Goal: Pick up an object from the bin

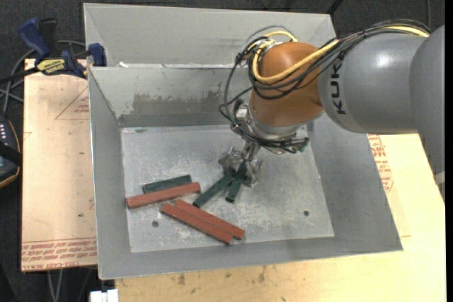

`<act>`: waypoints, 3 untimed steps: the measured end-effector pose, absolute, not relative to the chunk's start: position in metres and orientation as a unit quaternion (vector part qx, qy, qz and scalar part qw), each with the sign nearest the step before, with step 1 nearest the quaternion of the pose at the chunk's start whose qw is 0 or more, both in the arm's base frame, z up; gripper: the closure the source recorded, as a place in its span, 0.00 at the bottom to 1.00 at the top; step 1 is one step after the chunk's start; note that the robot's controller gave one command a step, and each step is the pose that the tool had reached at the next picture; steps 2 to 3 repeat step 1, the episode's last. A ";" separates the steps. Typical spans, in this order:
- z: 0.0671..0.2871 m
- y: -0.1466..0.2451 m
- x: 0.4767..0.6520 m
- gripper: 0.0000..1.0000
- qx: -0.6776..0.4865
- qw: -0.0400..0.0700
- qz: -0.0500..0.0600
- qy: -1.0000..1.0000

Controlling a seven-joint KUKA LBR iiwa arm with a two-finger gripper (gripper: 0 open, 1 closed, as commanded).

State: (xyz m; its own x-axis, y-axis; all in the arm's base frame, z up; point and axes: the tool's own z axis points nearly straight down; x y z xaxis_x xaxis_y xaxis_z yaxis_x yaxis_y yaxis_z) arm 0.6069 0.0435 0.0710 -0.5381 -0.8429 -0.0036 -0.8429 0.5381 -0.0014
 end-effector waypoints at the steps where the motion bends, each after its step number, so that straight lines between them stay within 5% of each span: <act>1: 0.212 0.089 0.635 1.00 -0.565 0.006 -0.001 0.825; 3: 0.212 0.089 0.635 1.00 -0.565 0.006 -0.001 0.825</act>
Offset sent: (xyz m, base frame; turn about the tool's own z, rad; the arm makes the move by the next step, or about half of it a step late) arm 0.0255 0.0435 0.1363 -0.2008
